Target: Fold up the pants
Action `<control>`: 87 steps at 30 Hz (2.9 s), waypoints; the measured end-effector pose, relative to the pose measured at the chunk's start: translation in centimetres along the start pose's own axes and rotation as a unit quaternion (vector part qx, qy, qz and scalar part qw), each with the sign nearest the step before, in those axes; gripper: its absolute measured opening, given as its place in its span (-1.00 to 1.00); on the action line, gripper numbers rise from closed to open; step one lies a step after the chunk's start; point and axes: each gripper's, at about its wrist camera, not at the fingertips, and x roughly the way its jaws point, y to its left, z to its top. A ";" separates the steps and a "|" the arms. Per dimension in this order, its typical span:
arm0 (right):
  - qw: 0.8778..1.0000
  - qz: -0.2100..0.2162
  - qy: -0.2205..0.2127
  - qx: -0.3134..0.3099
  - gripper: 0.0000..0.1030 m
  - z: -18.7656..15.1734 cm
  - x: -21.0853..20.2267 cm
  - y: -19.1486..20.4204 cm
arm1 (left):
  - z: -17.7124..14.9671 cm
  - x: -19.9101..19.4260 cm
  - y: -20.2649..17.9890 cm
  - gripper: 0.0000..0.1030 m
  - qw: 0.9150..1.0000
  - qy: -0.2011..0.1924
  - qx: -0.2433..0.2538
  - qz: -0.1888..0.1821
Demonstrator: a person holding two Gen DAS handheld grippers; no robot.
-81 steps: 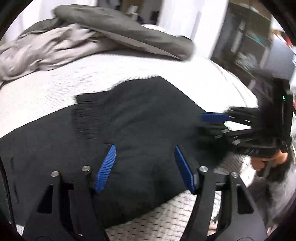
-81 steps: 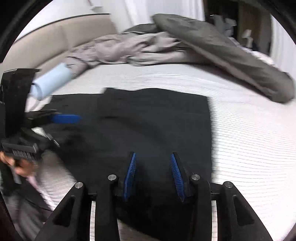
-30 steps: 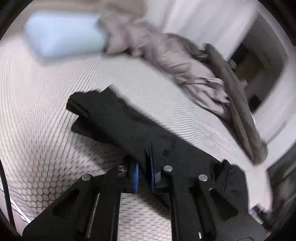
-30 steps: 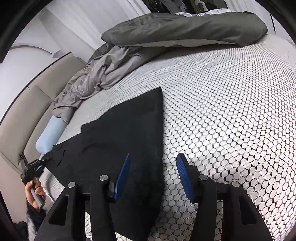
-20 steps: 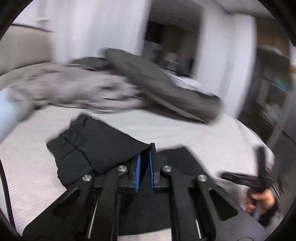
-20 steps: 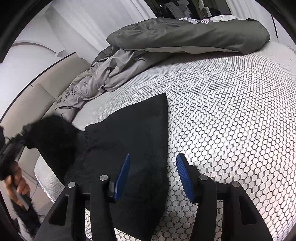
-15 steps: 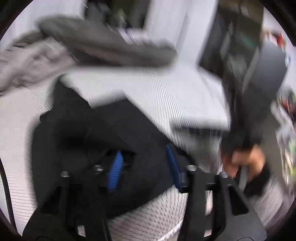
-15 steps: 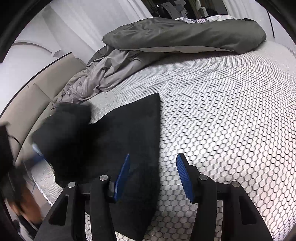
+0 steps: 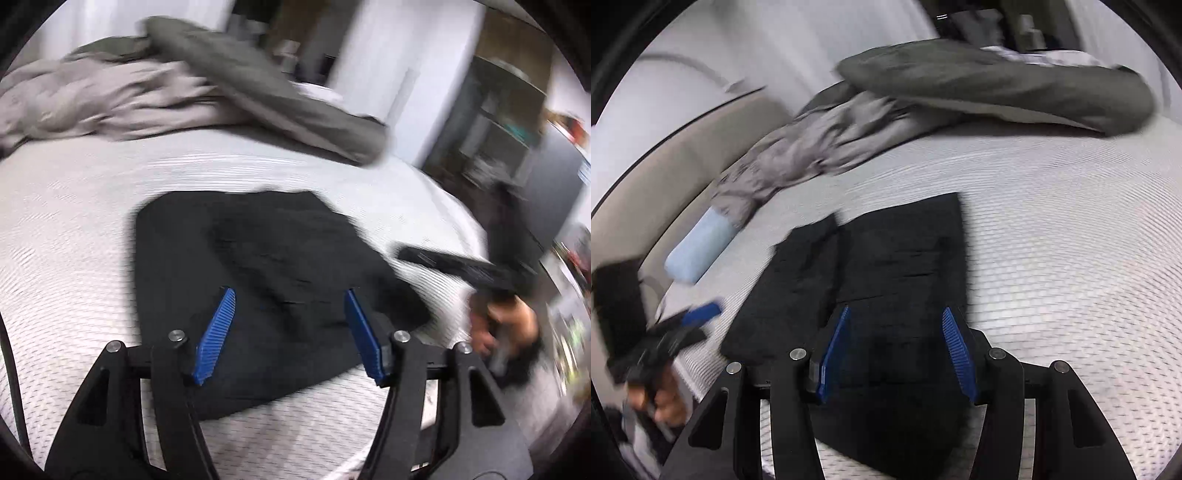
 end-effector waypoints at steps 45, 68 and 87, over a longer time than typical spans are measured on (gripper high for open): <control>0.989 0.090 0.035 0.114 0.22 -0.4 1.1 -3.8 | -3.8 4.4 4.9 0.34 0.989 0.075 -0.034 0.123; 0.984 0.021 0.094 0.147 -0.45 -3.3 2.7 -3.8 | -3.2 1.9 7.5 0.33 0.990 0.060 -0.072 0.101; 0.992 -0.123 -0.027 0.002 -0.11 -0.4 -1.8 0.9 | -4.5 -1.1 1.6 0.01 0.993 0.009 0.026 0.112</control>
